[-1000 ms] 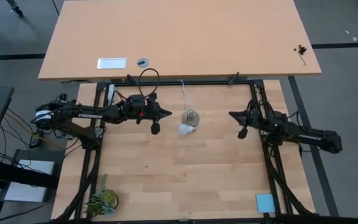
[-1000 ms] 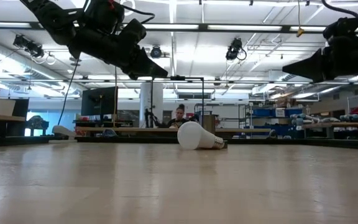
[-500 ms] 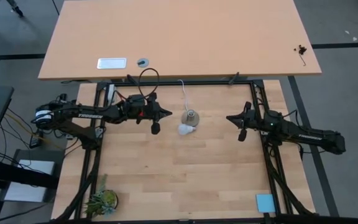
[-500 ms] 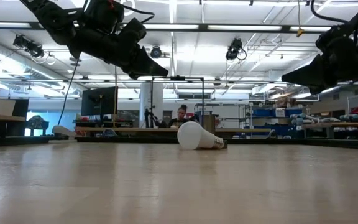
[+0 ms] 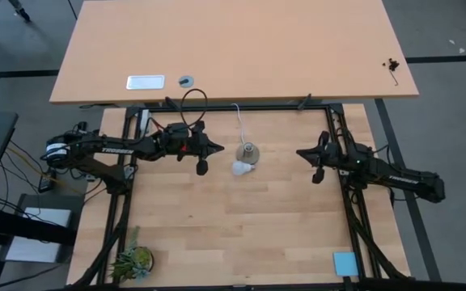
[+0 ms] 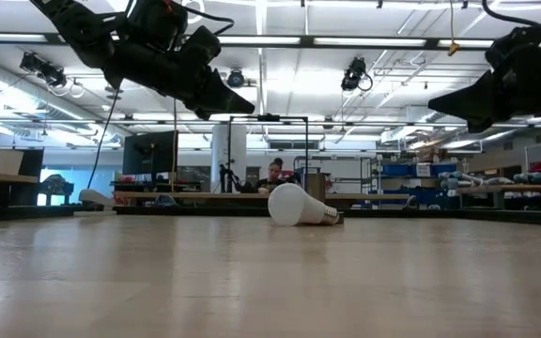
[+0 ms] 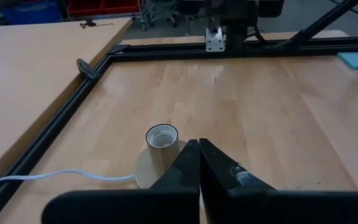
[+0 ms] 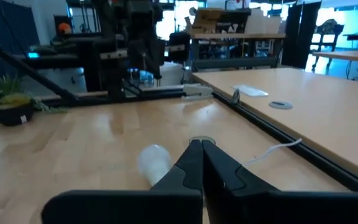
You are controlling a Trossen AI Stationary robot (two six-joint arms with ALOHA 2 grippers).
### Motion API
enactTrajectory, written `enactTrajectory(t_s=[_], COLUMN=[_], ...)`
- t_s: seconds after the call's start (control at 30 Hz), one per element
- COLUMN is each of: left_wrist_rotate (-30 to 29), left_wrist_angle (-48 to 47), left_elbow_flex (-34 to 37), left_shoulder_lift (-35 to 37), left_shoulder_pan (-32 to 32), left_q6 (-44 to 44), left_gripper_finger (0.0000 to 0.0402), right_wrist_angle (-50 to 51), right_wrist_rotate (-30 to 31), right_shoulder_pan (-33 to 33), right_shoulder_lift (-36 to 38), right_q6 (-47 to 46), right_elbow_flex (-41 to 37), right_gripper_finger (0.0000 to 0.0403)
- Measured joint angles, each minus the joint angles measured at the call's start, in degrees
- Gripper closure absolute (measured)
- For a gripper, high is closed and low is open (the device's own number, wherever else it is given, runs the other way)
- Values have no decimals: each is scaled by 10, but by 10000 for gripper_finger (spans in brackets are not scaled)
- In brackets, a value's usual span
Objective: Screw lightbulb
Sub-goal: Return to Home Position
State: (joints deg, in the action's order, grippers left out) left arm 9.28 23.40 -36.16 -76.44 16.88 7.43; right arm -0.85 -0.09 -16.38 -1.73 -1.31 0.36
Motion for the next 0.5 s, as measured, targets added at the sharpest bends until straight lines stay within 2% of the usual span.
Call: enactTrajectory(t_s=[0.23,0.5], left_wrist_rotate=[0,-5], left_wrist_angle=[-4,-38], left_elbow_flex=[1,43], left_shoulder_lift=[7,113], left_shoulder_pan=[-12,-30], left_q6=[1,25], left_gripper_finger=[401,401], right_wrist_angle=[1,-3], right_wrist_rotate=[0,0], right_shoulder_pan=[0,0], right_shoulder_lift=[-30,-33], right_q6=[13,13], right_elbow_flex=[0,0], right_gripper_finger=[372,371])
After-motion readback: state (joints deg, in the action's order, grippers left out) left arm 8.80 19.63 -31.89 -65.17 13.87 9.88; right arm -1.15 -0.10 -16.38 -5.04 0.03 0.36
